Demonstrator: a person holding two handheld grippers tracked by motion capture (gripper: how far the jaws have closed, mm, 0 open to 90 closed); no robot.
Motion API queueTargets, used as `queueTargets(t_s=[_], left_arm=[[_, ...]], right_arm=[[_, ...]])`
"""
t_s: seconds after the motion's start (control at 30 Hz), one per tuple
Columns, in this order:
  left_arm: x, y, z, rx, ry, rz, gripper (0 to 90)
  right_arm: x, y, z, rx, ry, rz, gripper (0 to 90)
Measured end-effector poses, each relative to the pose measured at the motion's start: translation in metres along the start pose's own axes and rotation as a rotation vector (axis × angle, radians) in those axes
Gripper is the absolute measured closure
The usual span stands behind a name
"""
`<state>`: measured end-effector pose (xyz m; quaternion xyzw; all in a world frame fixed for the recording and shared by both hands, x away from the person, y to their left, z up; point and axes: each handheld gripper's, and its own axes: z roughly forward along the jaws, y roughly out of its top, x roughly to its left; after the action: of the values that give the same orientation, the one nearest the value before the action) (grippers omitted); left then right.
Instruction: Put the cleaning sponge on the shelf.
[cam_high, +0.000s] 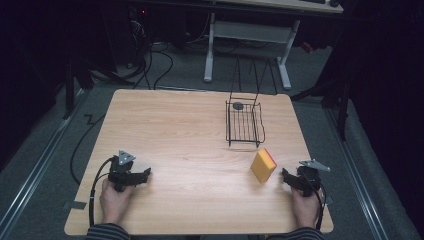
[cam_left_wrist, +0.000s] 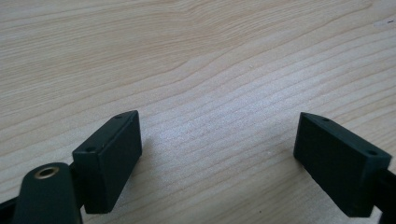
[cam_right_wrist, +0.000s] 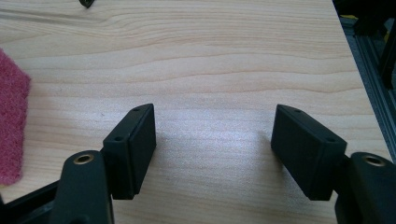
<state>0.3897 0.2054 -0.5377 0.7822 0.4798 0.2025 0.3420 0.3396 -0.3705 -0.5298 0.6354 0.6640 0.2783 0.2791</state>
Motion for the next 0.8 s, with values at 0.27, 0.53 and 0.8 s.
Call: queueTargets(t_s=[0.27, 0.53, 0.8], left_arm=[[0.0000, 0.0000, 0.0000, 0.000, 0.000, 0.000, 15.7], [-0.0001, 0.0000, 0.0000, 0.000, 0.001, 0.000, 15.8], [-0.0001, 0.0000, -0.0001, 0.000, 0.001, -0.001, 15.7]], right_arm=[[0.0001, -0.0001, 0.0000, -0.001, 0.002, -0.001, 31.0], [0.0006, -0.0002, -0.0003, 0.001, 0.003, 0.002, 30.7], [0.0009, -0.0015, -0.0014, 0.000, 0.009, -0.012, 29.7]])
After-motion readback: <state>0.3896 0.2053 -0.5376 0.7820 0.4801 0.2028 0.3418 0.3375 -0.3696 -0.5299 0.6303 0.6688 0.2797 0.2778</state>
